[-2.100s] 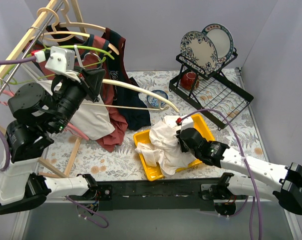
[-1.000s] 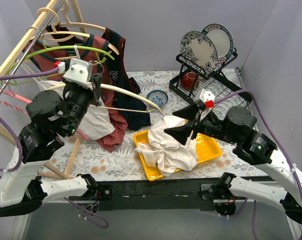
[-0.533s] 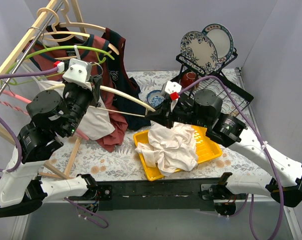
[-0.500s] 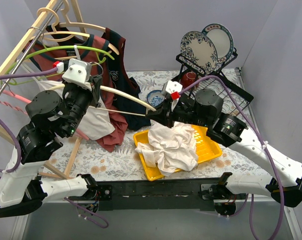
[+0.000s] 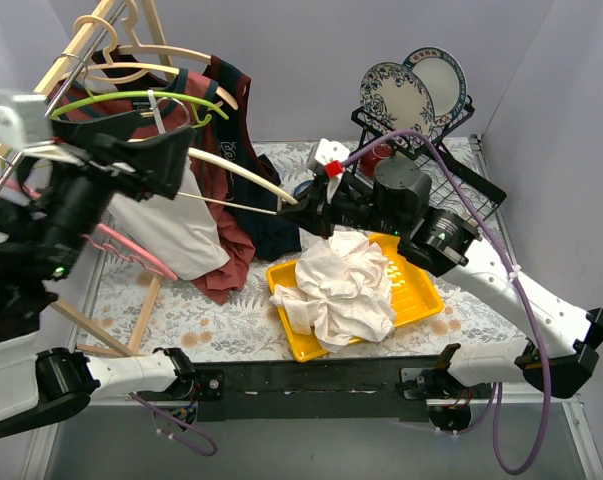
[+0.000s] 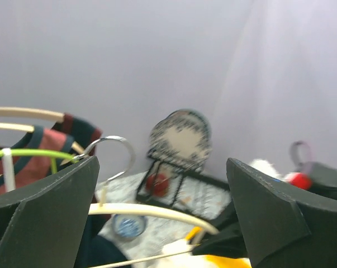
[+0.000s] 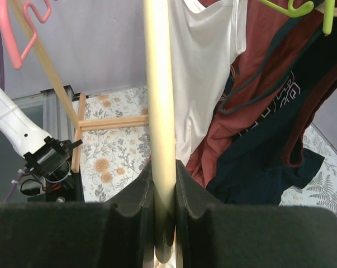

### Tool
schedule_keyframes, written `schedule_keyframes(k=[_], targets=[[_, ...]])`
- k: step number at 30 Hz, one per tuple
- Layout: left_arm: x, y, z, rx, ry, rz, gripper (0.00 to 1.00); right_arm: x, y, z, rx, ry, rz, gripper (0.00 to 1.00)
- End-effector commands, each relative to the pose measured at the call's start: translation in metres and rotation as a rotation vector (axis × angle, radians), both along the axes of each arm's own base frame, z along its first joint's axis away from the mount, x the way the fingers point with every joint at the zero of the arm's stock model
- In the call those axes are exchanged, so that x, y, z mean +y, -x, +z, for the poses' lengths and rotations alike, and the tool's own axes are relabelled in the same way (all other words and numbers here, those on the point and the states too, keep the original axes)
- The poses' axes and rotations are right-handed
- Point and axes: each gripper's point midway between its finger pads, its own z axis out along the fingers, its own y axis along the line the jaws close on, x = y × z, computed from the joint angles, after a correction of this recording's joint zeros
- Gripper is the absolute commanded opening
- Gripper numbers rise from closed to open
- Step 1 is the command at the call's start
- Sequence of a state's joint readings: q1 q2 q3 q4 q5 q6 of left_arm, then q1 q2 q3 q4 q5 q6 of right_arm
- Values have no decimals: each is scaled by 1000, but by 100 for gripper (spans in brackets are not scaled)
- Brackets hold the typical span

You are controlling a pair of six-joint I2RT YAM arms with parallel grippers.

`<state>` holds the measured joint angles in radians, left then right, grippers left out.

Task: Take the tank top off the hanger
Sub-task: Place the hanger at the clothesline.

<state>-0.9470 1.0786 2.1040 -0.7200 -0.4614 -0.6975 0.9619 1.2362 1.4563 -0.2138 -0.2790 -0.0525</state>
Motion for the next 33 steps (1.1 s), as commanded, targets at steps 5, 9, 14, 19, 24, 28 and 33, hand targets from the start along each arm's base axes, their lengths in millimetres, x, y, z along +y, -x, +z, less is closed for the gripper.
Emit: schedule_keyframes(k=[5,9,14,19,24,28,33], targets=[[12,69,61,-140,215,-295,98,45,-8,49,-1,-51,36,1],[21,86,72,-162,267,-347,98,64,-3,60,14,-33,71,1],[25,91,74,-172,281,-362,98,93,-6,61,22,-45,98,1],[20,87,65,-150,259,-357,98,114,-7,83,-13,-102,116,1],[18,82,57,-129,245,-344,98,134,-7,85,-11,-138,136,1],[22,85,58,-132,254,-341,98,146,-12,79,-1,-140,127,1],[23,84,53,-124,242,-333,98,160,-13,78,-8,-167,126,1]])
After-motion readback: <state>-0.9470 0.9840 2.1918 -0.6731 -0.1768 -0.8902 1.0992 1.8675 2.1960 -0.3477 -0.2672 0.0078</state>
